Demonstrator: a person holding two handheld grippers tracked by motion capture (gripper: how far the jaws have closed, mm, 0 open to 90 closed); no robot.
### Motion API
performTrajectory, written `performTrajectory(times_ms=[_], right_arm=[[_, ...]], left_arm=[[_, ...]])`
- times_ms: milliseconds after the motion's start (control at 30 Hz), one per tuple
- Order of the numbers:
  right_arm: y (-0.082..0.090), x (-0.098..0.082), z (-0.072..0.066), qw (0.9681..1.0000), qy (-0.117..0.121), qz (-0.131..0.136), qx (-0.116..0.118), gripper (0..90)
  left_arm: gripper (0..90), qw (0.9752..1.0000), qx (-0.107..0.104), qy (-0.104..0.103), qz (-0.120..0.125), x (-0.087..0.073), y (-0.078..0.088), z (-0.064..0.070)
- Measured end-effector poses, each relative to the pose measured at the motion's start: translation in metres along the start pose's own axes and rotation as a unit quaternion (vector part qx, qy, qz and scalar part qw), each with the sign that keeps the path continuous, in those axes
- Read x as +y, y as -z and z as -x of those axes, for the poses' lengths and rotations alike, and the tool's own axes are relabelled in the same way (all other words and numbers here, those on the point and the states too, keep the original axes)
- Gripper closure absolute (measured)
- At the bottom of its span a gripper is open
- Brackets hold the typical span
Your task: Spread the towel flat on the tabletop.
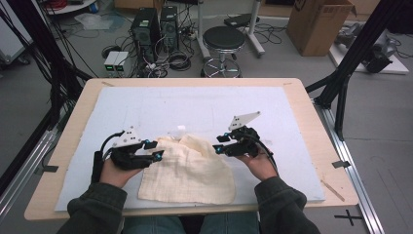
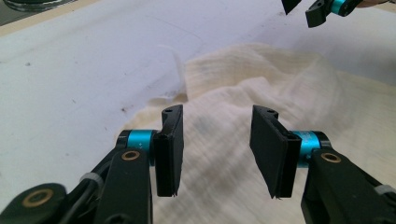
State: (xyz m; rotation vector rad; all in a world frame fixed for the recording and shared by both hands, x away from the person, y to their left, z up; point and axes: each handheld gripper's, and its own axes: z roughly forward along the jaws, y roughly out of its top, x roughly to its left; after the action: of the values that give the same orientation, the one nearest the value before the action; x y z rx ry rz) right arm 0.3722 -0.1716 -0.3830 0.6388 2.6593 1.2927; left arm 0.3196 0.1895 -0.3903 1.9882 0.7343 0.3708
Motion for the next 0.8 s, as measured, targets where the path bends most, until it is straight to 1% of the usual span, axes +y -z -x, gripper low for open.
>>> performTrajectory(times_ms=[33, 133, 167, 233, 267, 333, 367, 433, 467, 500, 533, 600, 667, 700, 733, 800], right_arm=[[-0.002, 0.003, 0.004, 1.0, -0.003, 0.0, -0.002, 56.9], [-0.009, 0.011, 0.016, 0.9998, -0.021, 0.002, 0.007, 54.4], [-0.011, 0.014, 0.02, 0.9997, -0.023, 0.004, 0.01, 53.6], [-0.018, 0.018, 0.025, 0.9995, -0.029, 0.003, 0.015, 52.6], [-0.022, 0.019, 0.027, 0.9994, -0.03, 0.003, 0.016, 52.6], [-0.028, 0.019, 0.029, 0.9994, -0.03, -0.003, 0.016, 51.9], [-0.031, 0.018, 0.03, 0.9994, -0.03, -0.006, 0.018, 51.1], [-0.036, 0.017, 0.031, 0.9991, -0.035, -0.01, 0.021, 50.5], [-0.038, 0.016, 0.032, 0.9989, -0.039, -0.011, 0.025, 49.4], [-0.04, 0.016, 0.033, 0.9985, -0.045, -0.014, 0.029, 48.6], [-0.042, 0.015, 0.034, 0.9982, -0.048, -0.011, 0.033, 48.5], [-0.045, 0.014, 0.034, 0.998, -0.048, -0.016, 0.038, 48.4], [-0.05, 0.013, 0.034, 0.9973, -0.053, -0.024, 0.046, 47.9], [-0.054, 0.012, 0.035, 0.9968, -0.052, -0.032, 0.051, 48.1], [-0.055, 0.011, 0.035, 0.9965, -0.055, -0.038, 0.051, 48.8], [-0.059, 0.007, 0.036, 0.9952, -0.061, -0.042, 0.064, 51.4]], left_arm=[[55.8, 1.0, 0.002, 0.001, 0.002, 0.002, -0.003, -0.003], [57.6, 0.9999, 0.003, 0.012, 0.001, 0.012, -0.013, -0.017], [58.2, 0.9999, 0.007, 0.011, 0.001, 0.015, -0.017, -0.02], [59.0, 0.9998, 0.003, 0.021, -0.002, 0.016, -0.026, -0.026], [59.0, 0.9997, 0.005, 0.02, -0.008, 0.016, -0.031, -0.029], [59.3, 0.9997, 0.003, 0.022, -0.013, 0.014, -0.037, -0.033], [59.3, 0.9996, 0.003, 0.026, -0.013, 0.012, -0.04, -0.035], [59.2, 0.9994, 0.001, 0.028, -0.022, 0.01, -0.045, -0.039], [59.2, 0.9991, 0.002, 0.034, -0.024, 0.009, -0.048, -0.04], [59.2, 0.9989, 0.002, 0.037, -0.031, 0.007, -0.05, -0.042], [59.1, 0.9986, 0.001, 0.039, -0.037, 0.006, -0.053, -0.043], [57.5, 0.9979, 0.002, 0.043, -0.047, 0.004, -0.057, -0.045], [56.8, 0.997, 0.001, 0.05, -0.058, 0.002, -0.06, -0.046], [56.8, 0.9967, 0.001, 0.049, -0.064, 0.001, -0.062, -0.047], [56.8, 0.9961, 0.001, 0.052, -0.071, 0.0, -0.063, -0.047], [57.6, 0.995, 0.004, 0.053, -0.085, -0.002, -0.065, -0.048]])
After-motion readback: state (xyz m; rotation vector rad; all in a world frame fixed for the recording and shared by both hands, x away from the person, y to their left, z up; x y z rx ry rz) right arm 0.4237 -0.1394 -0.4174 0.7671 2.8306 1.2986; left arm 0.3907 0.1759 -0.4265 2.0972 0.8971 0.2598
